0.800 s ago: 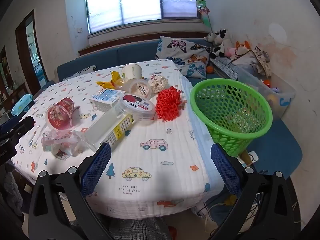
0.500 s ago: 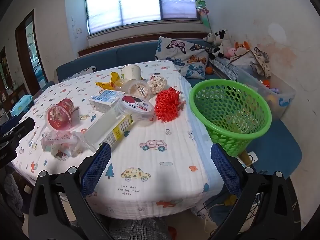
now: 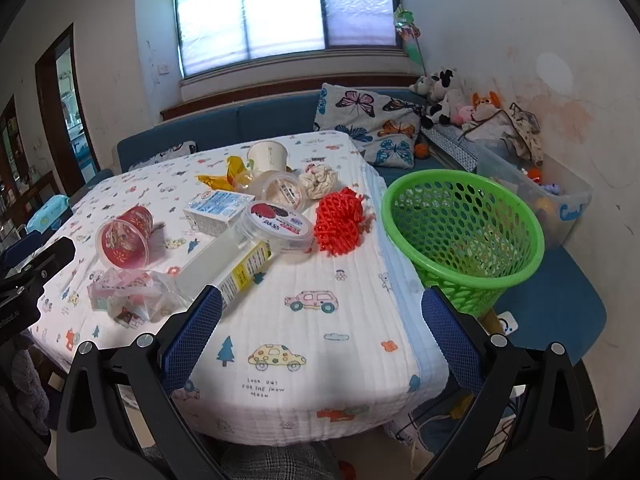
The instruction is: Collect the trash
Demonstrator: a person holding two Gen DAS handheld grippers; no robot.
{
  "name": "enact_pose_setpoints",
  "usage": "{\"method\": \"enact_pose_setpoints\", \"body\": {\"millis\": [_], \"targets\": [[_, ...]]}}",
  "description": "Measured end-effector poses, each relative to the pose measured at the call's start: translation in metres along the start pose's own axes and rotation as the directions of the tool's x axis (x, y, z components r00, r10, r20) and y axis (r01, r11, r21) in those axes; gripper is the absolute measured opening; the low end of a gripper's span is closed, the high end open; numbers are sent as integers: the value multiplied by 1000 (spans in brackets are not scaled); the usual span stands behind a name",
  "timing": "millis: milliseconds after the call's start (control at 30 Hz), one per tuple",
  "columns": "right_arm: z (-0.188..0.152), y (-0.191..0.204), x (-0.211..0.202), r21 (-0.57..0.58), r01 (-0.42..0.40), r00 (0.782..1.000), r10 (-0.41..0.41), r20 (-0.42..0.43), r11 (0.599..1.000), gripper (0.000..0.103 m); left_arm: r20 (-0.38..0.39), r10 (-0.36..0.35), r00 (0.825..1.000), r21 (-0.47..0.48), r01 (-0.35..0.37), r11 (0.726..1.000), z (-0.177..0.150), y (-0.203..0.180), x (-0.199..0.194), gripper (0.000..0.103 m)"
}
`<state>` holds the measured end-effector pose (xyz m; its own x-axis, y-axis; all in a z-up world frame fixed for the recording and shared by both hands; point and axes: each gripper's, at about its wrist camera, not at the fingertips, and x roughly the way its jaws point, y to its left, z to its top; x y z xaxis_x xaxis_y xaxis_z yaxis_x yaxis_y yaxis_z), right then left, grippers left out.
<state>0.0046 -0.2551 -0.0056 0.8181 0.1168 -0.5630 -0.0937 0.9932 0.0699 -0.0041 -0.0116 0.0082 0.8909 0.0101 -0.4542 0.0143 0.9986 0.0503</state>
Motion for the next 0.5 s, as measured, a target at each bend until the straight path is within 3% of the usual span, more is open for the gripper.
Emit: {"method": "enact_pose_setpoints", "body": {"millis": [500], "targets": [[2,0,-4,-5,-1,1000,2,27,1000,99,18,8,1000,-9,-8,1000,3,3,-1,93]]}}
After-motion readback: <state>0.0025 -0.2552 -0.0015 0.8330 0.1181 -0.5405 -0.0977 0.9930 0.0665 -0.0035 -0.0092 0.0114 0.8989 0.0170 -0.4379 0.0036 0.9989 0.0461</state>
